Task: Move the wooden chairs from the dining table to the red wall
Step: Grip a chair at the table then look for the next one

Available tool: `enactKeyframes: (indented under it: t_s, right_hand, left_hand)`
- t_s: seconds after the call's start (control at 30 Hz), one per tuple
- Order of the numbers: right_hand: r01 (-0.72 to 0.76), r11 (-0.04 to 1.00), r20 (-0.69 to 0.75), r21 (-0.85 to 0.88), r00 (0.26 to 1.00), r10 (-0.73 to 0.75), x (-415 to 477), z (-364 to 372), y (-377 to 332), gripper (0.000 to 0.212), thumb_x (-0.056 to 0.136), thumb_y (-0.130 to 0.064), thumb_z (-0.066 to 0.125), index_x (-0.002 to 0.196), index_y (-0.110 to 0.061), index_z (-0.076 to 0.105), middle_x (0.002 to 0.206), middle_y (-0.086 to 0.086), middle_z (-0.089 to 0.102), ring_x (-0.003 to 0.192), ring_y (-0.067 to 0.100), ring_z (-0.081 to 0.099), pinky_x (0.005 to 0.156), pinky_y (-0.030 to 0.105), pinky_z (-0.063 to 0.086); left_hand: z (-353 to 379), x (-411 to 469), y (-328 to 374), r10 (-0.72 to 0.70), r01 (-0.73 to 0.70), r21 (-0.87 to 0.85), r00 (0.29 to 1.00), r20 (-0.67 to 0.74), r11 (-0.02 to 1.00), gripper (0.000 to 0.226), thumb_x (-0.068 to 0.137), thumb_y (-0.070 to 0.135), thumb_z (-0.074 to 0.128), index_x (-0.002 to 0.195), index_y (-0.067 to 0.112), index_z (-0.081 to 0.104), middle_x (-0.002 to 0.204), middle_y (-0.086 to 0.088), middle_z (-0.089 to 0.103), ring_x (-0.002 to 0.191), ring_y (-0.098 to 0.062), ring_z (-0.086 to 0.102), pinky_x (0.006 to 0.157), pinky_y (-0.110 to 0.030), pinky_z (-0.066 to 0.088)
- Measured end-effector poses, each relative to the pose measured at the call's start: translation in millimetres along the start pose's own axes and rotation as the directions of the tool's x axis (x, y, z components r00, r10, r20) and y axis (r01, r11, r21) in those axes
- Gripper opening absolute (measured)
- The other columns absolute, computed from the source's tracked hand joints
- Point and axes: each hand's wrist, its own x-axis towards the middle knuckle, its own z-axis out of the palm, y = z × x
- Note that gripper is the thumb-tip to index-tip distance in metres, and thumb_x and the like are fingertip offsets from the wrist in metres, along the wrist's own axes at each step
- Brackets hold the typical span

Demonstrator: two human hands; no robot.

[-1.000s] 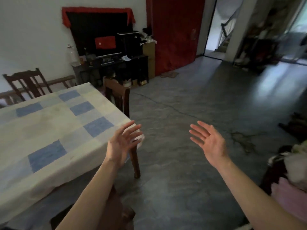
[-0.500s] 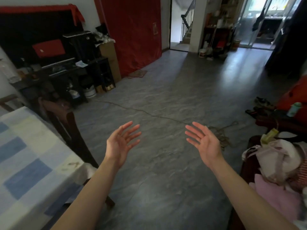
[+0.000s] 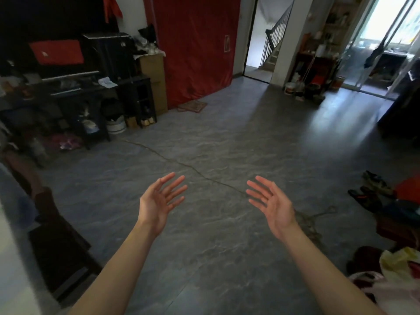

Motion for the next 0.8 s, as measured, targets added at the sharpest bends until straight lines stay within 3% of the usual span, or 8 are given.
enactKeyframes:
  t_s: [0.27,0.47,0.63,0.8]
  right_hand:
    - [-0.03,0.999,0.139,-0.046,0.99,0.036,187.2,71.0,-27.6,0.045,0.108,-0.035,0.028,0.132,-0.018,0.062,0.13,0.013,0.071,0.119,0.029,0.067,0.099,0.043,0.048]
    - [-0.126,0.987,0.348,-0.096,0.925,0.152,321.0,150.3,6.3,0.046,0.109,-0.032,0.027,0.136,-0.013,0.059,0.133,0.016,0.068,0.116,0.029,0.066,0.095,0.04,0.049]
    - [-0.219,0.962,0.568,-0.164,0.776,0.274,416.1,236.5,39.5,0.044,0.109,-0.031,0.026,0.131,-0.013,0.06,0.134,0.018,0.067,0.113,0.029,0.066,0.098,0.044,0.045]
    - [-0.246,0.937,0.743,-0.249,0.573,0.347,490.4,329.4,50.1,0.043,0.108,-0.031,0.027,0.126,-0.016,0.064,0.135,0.018,0.067,0.112,0.029,0.067,0.097,0.044,0.047]
  left_hand:
    - [-2.3,153.2,42.5,0.053,-0.054,-0.016,0.995,-0.086,0.998,0.044,0.105,0.038,0.035,0.132,0.018,0.063,0.132,-0.01,0.071,0.121,-0.031,0.068,0.099,-0.047,0.049]
    - [-59.8,219.8,65.3,0.149,-0.159,-0.011,0.943,-0.298,0.987,0.048,0.099,0.043,0.042,0.135,0.018,0.062,0.134,-0.009,0.071,0.121,-0.031,0.068,0.096,-0.048,0.048]
    - [-98.1,254.6,90.0,0.219,-0.252,0.012,0.813,-0.539,0.968,0.044,0.101,0.042,0.04,0.131,0.02,0.064,0.134,-0.009,0.071,0.12,-0.032,0.069,0.095,-0.045,0.049]
    - [-116.5,270.4,134.2,0.323,-0.372,0.097,0.613,-0.721,0.923,0.043,0.097,0.039,0.043,0.128,0.019,0.065,0.13,-0.01,0.073,0.107,-0.027,0.074,0.088,-0.042,0.052]
